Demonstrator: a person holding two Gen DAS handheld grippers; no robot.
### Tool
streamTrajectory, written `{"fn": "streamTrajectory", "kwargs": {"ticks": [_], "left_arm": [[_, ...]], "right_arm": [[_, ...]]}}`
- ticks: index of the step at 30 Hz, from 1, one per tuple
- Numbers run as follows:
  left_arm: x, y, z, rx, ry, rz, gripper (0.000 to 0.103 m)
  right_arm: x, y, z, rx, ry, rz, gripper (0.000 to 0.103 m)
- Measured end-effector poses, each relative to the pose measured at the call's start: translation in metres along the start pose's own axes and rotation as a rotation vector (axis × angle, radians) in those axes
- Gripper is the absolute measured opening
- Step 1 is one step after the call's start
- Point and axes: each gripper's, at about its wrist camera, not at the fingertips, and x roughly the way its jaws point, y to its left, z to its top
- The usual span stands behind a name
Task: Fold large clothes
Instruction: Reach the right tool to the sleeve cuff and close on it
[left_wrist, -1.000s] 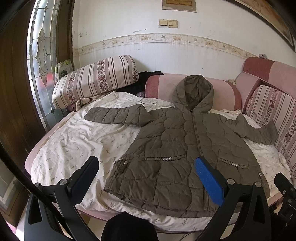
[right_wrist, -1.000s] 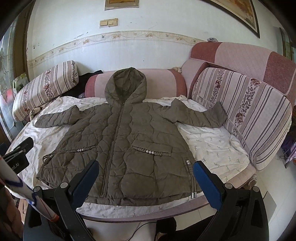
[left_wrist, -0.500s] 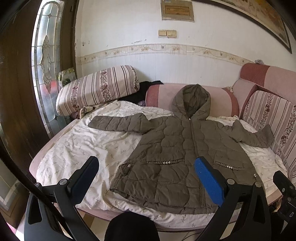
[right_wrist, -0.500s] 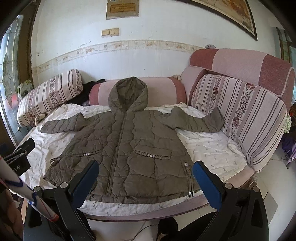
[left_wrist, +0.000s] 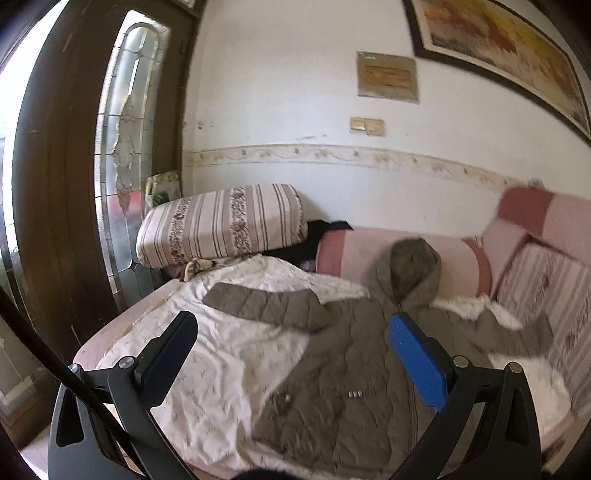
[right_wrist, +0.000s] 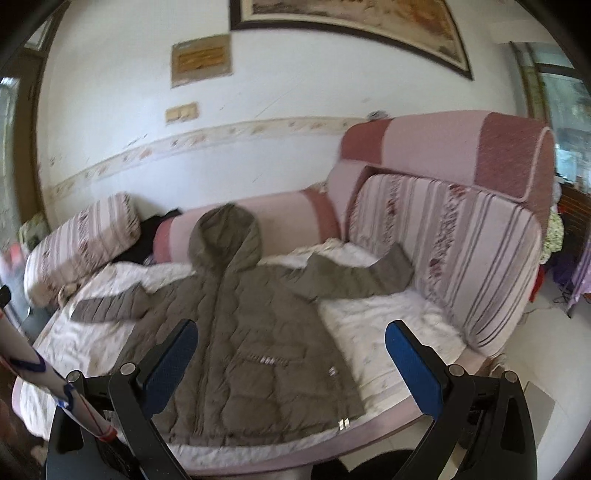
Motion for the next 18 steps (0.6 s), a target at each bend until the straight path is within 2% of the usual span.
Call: {"fn": "streamTrajectory", "kwargs": {"ticks": [5,10,14,18], "left_arm": [[0.022,0.008,0.015,-0.057,0.018,-0.009,0.103],[0.051,0.0,0.015,-0.046,0.062,0.003,0.103],[0.086,-0.019,0.01,-0.038,0.123,0.011,0.103],[0.131,-0.051,0.006,-0.037,0.204,-0.024,0.103]], "right_arm": [[0.005,-0.014,0.021,0.027,-0.029,-0.038,0.103],[0.03,-0.019,0.031,0.054,-0.021,-0.026,0.103],[0.065,-0.018,0.029,0.051,0.033,-0.019,0.103],[0.102,-0.023,0.026,0.08,0.096,-0.014,0.103]]}}
